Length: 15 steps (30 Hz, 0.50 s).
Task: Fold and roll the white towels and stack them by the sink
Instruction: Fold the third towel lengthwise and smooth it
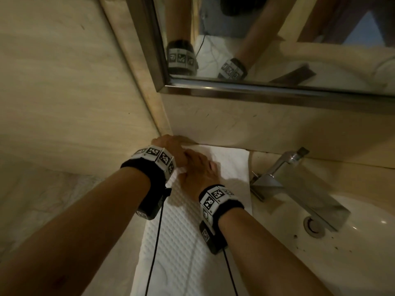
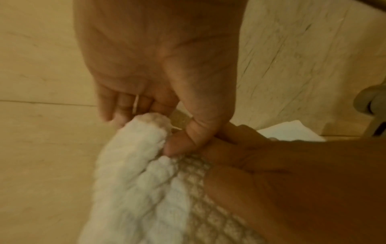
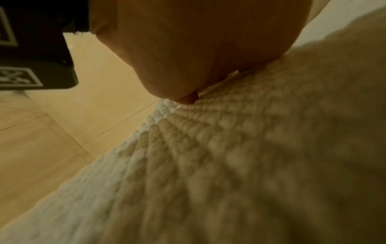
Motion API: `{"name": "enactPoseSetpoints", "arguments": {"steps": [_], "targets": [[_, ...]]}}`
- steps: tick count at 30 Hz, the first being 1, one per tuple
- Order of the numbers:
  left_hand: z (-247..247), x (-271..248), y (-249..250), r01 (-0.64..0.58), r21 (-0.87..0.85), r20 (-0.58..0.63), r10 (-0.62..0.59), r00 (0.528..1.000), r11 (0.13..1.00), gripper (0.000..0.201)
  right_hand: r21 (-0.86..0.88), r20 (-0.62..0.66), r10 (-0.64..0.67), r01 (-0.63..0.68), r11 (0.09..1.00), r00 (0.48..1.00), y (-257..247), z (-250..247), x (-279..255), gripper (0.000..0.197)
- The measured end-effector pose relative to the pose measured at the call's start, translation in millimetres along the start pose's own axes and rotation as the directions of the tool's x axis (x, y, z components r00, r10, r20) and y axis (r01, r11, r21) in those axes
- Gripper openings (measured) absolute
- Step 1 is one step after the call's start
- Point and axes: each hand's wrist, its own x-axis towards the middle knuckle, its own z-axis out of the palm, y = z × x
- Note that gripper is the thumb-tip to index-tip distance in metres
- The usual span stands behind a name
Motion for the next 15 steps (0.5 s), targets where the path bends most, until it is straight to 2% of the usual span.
{"name": "enactPoseSetpoints", "arguments": {"steps": [3, 6, 9, 15], "targets": [[-7.1, -6.3, -5.2, -0.095, 0.051, 0.082, 0.091, 0.992, 0.994, 0.028, -0.031, -0.016, -0.025, 0.025, 0.999, 1.0, 1.0, -1.5, 2.2, 0.062], [-13.8, -17.4, -11.5, -0.088, 0.109, 0.12, 0.075, 0.99, 0.99, 0.024, -0.063, 0.05, -0.006, 0.009, 0.998, 0.999, -1.0, -4.0, 12.5, 0.062], [-25.6, -31.9, -13.7, -0.068, 0.139, 0.148, 0.047, 0.988, 0.988, 0.034, -0.145, 0.093, 0.022, -0.009, 0.989, 0.995, -6.1, -7.7, 17.3, 0.064], [-32.3, -43.3, -17.6, -0.011, 0.148, 0.23, -0.024, 0.973, 0.989, 0.027, -0.171, 0.139, 0.033, -0.008, 0.985, 0.99, -8.6, -10.6, 20.2, 0.069]]}}
